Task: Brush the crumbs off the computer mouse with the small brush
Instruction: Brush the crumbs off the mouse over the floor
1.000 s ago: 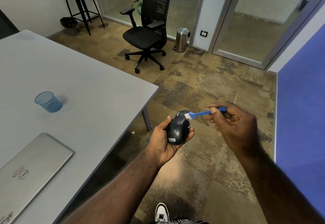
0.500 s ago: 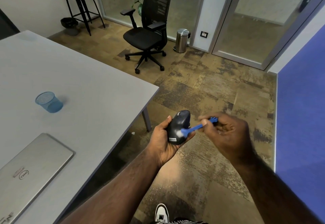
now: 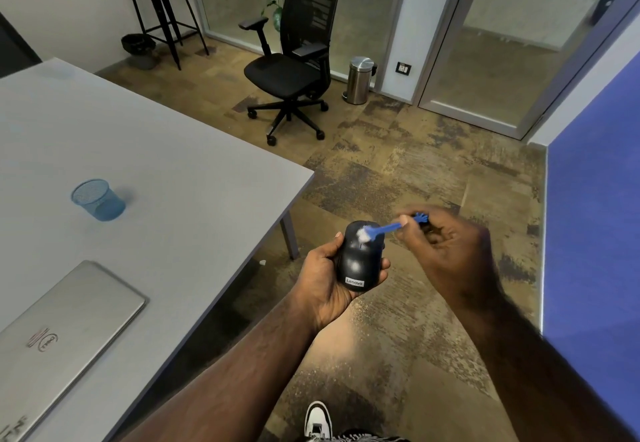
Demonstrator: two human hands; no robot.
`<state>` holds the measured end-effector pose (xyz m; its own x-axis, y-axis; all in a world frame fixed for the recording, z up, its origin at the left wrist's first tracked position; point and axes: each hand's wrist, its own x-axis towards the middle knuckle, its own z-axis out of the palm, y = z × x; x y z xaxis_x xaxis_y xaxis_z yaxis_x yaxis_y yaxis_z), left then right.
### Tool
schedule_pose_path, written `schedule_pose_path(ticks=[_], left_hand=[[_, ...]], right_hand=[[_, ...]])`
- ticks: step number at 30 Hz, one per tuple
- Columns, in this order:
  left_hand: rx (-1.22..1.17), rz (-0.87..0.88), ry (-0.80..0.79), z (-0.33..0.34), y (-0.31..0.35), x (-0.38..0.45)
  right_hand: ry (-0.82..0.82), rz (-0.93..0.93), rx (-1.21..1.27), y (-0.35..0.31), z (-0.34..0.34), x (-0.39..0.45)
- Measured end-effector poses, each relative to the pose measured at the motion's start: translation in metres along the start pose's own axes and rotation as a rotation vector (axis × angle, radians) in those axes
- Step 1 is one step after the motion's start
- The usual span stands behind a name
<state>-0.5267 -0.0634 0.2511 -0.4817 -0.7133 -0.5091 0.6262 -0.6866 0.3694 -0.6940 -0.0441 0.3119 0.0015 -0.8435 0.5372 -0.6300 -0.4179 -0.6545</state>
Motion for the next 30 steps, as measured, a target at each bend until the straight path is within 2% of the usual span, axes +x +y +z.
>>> schedule_pose_path(ticks=[2,7,11,16,20,24,30], left_hand=[[0.006,-0.002,0.000,0.000,0.000,0.000],[0.032,0.002,0.018,0.000,0.000,0.000],[0.052,-0.001,0.019,-0.001,-0.002,-0.002],[0.068,0.007,0.025,-0.003,-0.002,-0.001],[0.044,-0.004,0.027,-0.002,-0.002,-0.001],[0.000,0.004,0.025,-0.002,0.000,-0.001],[-0.012,0.008,0.014,-0.005,0.005,0.000]], right_hand=[[0.060,0.037,-0.017,0.003,-0.001,0.004],[-0.055,-0.021,0.009,-0.003,-0.002,0.001],[-0.010,-0.014,-0.002,-0.001,-0.001,0.004],[-0.167,-0.032,0.053,-0.004,-0.002,0.002],[-0.126,-0.021,0.050,-0.001,-0.006,0.006],[-0.265,-0.030,0.091,0.001,-0.007,-0.001],[-0.048,0.015,0.110,0.010,-0.011,-0.003]])
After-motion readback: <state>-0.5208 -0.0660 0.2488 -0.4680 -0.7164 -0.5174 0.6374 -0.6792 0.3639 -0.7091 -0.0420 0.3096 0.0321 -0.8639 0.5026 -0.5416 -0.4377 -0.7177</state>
